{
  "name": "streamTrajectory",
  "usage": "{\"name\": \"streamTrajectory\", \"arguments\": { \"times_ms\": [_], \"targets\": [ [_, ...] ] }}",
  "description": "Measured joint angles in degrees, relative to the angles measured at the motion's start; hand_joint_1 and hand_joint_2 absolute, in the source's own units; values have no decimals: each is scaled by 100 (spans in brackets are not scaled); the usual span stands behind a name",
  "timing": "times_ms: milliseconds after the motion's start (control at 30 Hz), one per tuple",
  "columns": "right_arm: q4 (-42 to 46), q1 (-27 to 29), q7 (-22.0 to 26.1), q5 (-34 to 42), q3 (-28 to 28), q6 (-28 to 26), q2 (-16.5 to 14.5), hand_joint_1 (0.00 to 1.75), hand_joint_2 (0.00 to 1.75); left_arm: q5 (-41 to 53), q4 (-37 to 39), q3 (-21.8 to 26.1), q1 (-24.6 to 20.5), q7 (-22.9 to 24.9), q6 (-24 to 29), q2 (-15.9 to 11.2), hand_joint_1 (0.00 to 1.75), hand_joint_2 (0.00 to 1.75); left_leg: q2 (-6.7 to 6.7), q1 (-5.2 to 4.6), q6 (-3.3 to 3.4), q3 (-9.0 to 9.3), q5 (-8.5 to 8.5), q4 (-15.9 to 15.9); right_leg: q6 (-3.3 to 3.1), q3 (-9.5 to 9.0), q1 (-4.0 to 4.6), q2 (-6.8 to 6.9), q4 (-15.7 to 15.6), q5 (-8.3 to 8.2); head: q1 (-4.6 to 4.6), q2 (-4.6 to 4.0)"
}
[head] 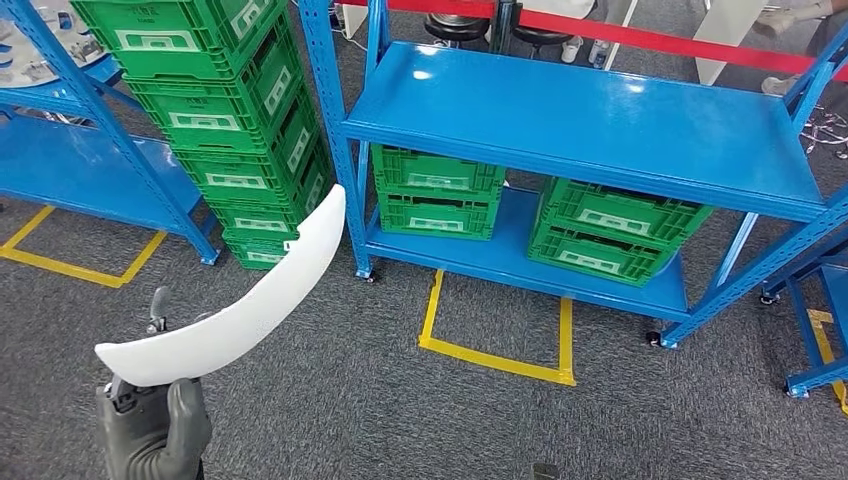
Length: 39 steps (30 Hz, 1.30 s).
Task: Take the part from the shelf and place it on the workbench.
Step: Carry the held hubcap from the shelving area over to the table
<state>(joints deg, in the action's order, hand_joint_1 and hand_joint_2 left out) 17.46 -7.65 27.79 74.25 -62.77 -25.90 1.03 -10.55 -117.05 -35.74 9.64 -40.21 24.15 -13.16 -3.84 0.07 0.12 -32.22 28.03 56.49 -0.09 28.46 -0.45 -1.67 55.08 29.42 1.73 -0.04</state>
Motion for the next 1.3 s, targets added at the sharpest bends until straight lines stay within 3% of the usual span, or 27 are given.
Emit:
{"name": "streamTrajectory", "arguments": {
  "times_ms": [67, 100, 167, 200, 233, 267, 333, 400, 433, 500, 567, 667, 700, 733, 767, 833, 900, 1000, 1067, 1133, 1200, 1233, 1300],
  "targets": [
    [0, -19, -1, -1, 0, 24, -15, 0, 175, 50, -41, 42, 14, -1, 3, 3, 175, 175, 217, -1, -58, -158, 221, 313, -59, -16, -25, 74, -56, -41, -56, 0],
    [-1, -24, -1, -2, 0, 31, -24, 0, 175, 71, -54, 61, 13, -1, 3, 5, 175, 175, 336, 14, -86, -319, 411, 646, -76, -20, -28, 116, -70, -48, -94, 0],
    [-1, -23, -1, -2, 0, 39, -32, 0, 175, 91, -60, 77, 6, -1, 2, 9, 175, 175, 396, 55, -150, -702, 732, 1391, -82, -19, -29, 211, -72, -40, -162, 0],
    [-2, -27, 3, -1, 1, 39, -33, 0, 175, 92, -60, 80, 7, -1, -3, 9, 175, 175, 397, 76, -175, -815, 758, 1589, -75, -22, -31, 259, -69, -31, -182, 0],
    [-2, -37, 13, 1, 1, 39, -33, 0, 175, 86, -60, 83, 6, -1, -15, 8, 175, 175, 407, 96, -197, -815, 667, 1568, -59, -29, -36, 303, -63, -18, -197, 0],
    [-2, -51, 30, 2, 2, 39, -35, 0, 175, 76, -60, 87, 2, -1, -39, 8, 175, 175, 437, 113, -212, -699, 483, 1329, -35, -43, -44, 341, -53, 1, -207, 0],
    [-2, -87, 71, 4, 7, 38, -37, 0, 175, 43, -58, 98, -24, 0, -120, 9, 175, 175, 636, 117, -235, -305, 116, 590, 34, -72, -48, 397, -13, 61, -239, 0],
    [-1, -122, 95, 1, 13, 28, -35, 0, 175, 11, -56, 110, -75, 1, -223, 21, 175, 175, 791, 95, -175, -87, 26, 172, 109, -86, -23, 451, 28, 121, -275, 0],
    [-1, -134, 104, 0, 15, 20, -32, 0, 175, -4, -55, 115, -97, 1, -277, 27, 175, 175, 784, 74, -125, -78, 62, 137, 142, -93, -13, 489, 32, 140, -276, 0],
    [-1, -146, 127, 1, 19, 9, -30, 0, 175, -28, -49, 119, -133, 1, -380, 41, 175, 175, 660, 68, -19, -99, 62, 130, 199, -127, -32, 552, 31, 180, -241, 0],
    [-1, -147, 144, 0, 21, 16, -29, 0, 175, -53, -39, 119, -191, 3, -450, 61, 175, 175, 533, 74, 53, -101, 43, 118, 246, -43, -54, 439, 282, 377, -200, 0],
    [-2, -113, 120, -29, 22, 34, -38, 0, 175, -71, -11, 124, -244, 4, -491, 115, 175, 175, 350, 52, 131, -94, 40, 114, 249, 499, -51, 222, 1404, 890, -83, 0],
    [-3, -95, 95, -48, 22, 37, -44, 0, 175, -69, -1, 129, -238, 4, -497, 134, 175, 175, 285, 36, 146, -87, 43, 114, 234, 654, -46, 202, 1677, 944, -46, 0],
    [-5, -82, 64, -75, 21, 35, -52, 0, 175, -76, 6, 143, -222, 4, -504, 151, 175, 175, 223, 18, 154, -77, 46, 114, 208, 724, -39, 189, 1740, 879, -16, 0],
    [-8, -75, 35, -104, 21, 29, -62, 0, 175, -94, 9, 164, -201, 4, -516, 166, 175, 175, 164, 0, 158, -67, 48, 114, 170, 699, -28, 174, 1589, 712, 11, 0],
    [-13, -77, -7, -159, 20, 12, -79, 0, 175, -142, 10, 216, -167, 4, -549, 194, 175, 175, 74, -31, 159, -54, 50, 114, 62, 472, 12, 74, 892, 262, 45, 0],
    [-20, -82, -21, -192, 21, -4, -88, 0, 175, -158, 16, 276, -144, 4, -578, 230, 175, 175, 4, -53, 140, -64, 48, 122, -15, 270, 45, -29, 327, 24, 52, 0],
    [-30, -97, -21, -248, 20, -21, -106, 0, 175, -131, 27, 370, -64, 4, -598, 272, 175, 175, -29, -44, 68, -85, 45, 125, -43, 202, 56, -9, 154, -24, 51, 0],
    [-37, -123, -24, -293, 20, -60, -126, 0, 175, -131, 21, 409, -13, 3, -606, 276, 175, 175, 172, -42, 5, -166, 194, 302, -86, 172, 33, 48, 81, -71, 16, 0],
    [-42, -137, -43, -321, 20, -99, -137, 0, 175, -149, 13, 446, 10, 2, -628, 279, 175, 175, 378, -11, -68, -440, 546, 879, -119, 159, 21, 131, 45, -92, -55, 0],
    [-47, -131, -60, -331, 20, -112, -139, 0, 175, -141, 12, 482, 26, 2, -641, 284, 175, 175, 395, 53, -138, -753, 799, 1506, -121, 161, 16, 232, 48, -86, -111, 0],
    [-49, -130, -62, -336, 20, -116, -138, 0, 175, -117, 12, 495, 33, 2, -638, 286, 175, 175, 399, 82, -168, -800, 776, 1597, -109, 160, 11, 281, 52, -78, -131, 0],
    [-50, -143, -62, -350, 20, -124, -141, 0, 175, -63, 7, 504, 44, 2, -624, 287, 175, 175, 466, 125, -215, -572, 462, 1179, -63, 152, -6, 362, 81, -48, -151, 0]
  ]
}}
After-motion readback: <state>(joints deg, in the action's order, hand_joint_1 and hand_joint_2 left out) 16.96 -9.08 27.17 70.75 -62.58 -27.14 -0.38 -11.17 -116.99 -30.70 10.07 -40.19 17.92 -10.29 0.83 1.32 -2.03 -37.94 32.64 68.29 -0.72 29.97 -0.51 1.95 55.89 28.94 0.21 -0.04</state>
